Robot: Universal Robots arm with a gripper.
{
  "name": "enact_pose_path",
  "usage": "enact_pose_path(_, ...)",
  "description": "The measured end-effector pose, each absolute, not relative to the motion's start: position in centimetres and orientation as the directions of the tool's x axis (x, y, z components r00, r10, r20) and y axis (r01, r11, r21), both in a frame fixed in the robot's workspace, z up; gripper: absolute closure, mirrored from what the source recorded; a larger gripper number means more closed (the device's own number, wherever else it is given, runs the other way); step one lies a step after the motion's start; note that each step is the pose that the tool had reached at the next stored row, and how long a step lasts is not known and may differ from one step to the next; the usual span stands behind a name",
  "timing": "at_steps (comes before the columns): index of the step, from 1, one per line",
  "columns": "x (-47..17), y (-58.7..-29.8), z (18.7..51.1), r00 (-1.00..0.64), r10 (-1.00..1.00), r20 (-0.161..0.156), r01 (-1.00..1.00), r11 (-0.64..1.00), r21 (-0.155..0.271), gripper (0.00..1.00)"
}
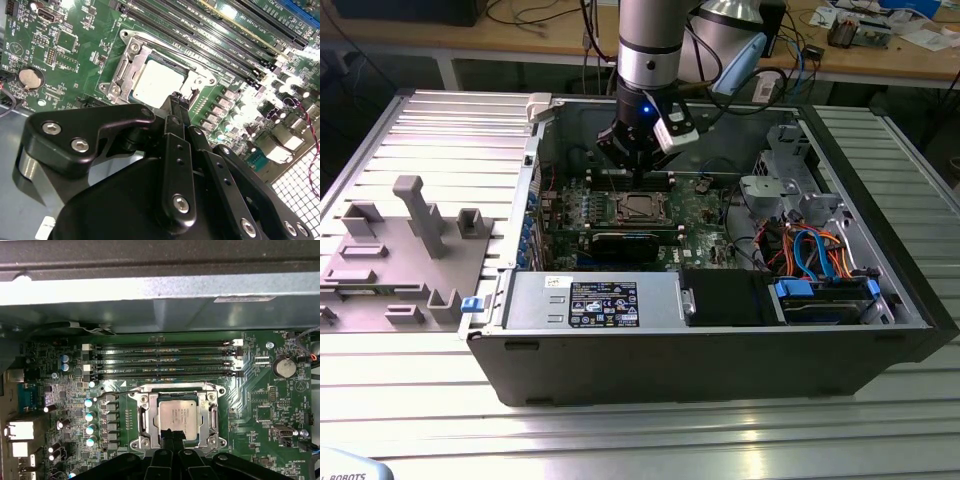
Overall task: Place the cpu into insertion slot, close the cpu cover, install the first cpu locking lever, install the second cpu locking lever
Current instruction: 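Install the first cpu locking lever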
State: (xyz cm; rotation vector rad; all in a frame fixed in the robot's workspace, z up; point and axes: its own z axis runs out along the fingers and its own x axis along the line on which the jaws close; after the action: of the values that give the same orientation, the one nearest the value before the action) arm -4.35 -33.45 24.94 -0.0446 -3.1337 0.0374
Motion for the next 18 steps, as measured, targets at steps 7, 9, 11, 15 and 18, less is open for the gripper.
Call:
enact_pose_path(7,-4.35,-33.46,24.94,-1.0,0.016,0.007,0.016,1.0,-0.024,0.89)
enact_pose_path(9,-4.35,-33.46,24.94,-1.0,0.012,0.007,0.012,1.0,-0.024,0.89)
enact_pose_path(11,-4.35,-33.46,24.94,-1.0,0.004,0.007,0.004,1.0,-0.024,0.89)
enact_pose_path(15,-4.35,-33.45,24.94,-1.0,-0.003,0.007,-0.003,1.0,-0.024,0.89)
enact_pose_path(18,-4.36,-33.45,24.94,-1.0,-0.003,0.007,-0.003,1.0,-0.024,0.89)
